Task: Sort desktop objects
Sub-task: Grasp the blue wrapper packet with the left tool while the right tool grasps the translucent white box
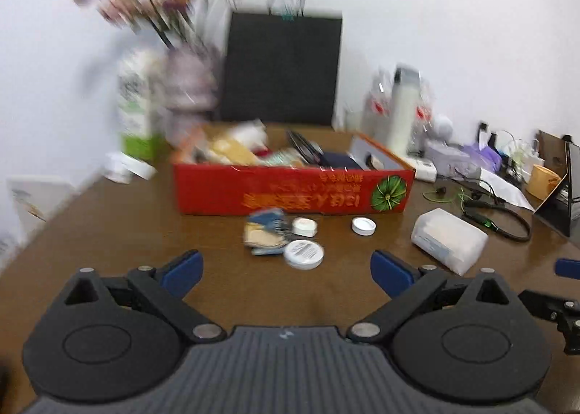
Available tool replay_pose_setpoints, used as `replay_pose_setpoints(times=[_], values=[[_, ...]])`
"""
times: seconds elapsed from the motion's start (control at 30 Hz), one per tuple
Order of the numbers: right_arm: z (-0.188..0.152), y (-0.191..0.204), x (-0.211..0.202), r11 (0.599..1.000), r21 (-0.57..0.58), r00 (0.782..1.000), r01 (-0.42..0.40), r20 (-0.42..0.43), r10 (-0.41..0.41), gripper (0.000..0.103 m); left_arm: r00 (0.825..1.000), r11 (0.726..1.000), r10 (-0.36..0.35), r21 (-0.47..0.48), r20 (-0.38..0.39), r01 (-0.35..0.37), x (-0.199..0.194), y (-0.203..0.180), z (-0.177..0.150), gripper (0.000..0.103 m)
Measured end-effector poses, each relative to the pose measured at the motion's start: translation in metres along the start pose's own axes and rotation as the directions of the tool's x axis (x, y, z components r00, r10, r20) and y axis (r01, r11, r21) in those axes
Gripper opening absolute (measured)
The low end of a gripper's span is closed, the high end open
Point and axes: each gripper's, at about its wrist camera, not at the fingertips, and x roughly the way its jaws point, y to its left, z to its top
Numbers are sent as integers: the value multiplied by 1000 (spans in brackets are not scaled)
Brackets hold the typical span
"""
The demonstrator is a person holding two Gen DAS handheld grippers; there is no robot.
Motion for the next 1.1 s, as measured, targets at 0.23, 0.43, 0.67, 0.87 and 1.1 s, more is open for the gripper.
replay_pose_setpoints(times=[0.23, 0.43, 0.67, 0.87, 1.1], values=[[34, -33, 104, 998, -25, 989, -55, -136, 51, 94, 982, 1000, 14, -4, -189, -15, 119, 27, 29, 71], [40, -25, 155, 996, -32, 975, -86, -206, 77, 65, 980, 999, -42, -38, -195, 35, 139, 33, 37, 17], [47, 16, 135, 989, -56, 981, -134, -148, 125, 65, 997, 999, -30, -28, -77, 28, 97, 17, 49, 12], [55, 44, 86, 986, -12, 986, -164, -47, 163, 65, 1000, 999, -6, -34, 12, 7, 27, -4, 43, 13], [25, 72, 8, 978, 53, 979, -201, 29, 200, 65, 993, 997, 79, 6, 87, -79, -58, -26, -6, 13]])
